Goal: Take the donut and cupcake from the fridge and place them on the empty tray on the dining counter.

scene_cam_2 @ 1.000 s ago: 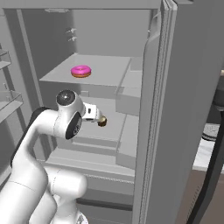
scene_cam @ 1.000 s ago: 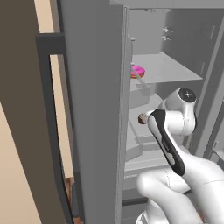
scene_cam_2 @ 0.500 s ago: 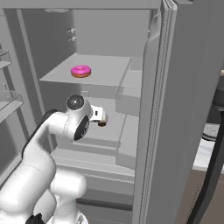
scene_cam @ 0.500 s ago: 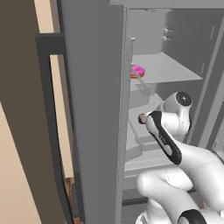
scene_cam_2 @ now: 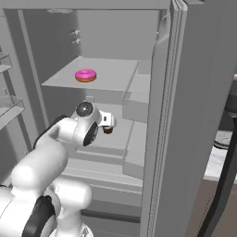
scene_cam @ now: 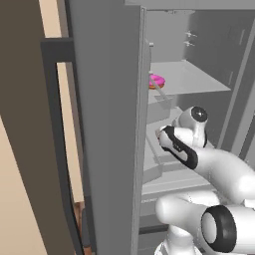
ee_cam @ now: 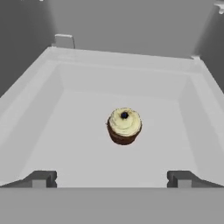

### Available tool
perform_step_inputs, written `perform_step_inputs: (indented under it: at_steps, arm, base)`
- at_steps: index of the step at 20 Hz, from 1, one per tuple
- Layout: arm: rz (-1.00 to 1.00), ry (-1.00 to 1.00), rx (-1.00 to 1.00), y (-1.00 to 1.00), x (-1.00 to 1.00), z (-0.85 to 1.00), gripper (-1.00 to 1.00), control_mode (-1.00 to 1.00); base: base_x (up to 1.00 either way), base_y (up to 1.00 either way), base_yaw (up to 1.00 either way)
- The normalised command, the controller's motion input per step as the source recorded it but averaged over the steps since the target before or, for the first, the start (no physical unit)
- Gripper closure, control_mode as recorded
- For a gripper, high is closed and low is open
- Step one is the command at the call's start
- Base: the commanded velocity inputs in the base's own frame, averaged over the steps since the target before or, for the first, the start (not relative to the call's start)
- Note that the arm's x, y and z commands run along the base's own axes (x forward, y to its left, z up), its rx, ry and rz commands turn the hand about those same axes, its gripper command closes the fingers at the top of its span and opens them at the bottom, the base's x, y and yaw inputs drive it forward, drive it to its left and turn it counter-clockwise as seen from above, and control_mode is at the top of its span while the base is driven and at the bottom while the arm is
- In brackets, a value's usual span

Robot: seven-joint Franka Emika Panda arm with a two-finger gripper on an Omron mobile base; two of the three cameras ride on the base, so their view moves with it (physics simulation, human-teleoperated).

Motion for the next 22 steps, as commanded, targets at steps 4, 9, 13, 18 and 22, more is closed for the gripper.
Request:
perform_step_inputs:
  at_steps: [4,9,13,18,22]
  arm:
    - [0.0,0.0,0.0,-0.02,0.43,-0.13,-1.0,-1.0]
    - [0.0,0.0,0.0,-0.04,0.4,-0.22,-1.0,-1.0]
    - [0.0,0.0,0.0,-0.05,0.34,-0.28,-1.0,-1.0]
    - [0.0,0.0,0.0,-0.05,0.36,-0.27,-1.0,-1.0]
    - [0.0,0.0,0.0,-0.04,0.33,-0.24,-1.0,-1.0]
  base:
    - [0.0,0.0,0.0]
    - [0.0,0.0,0.0]
    - [0.0,0.0,0.0]
    - [0.0,0.0,0.0]
    - [0.0,0.0,0.0]
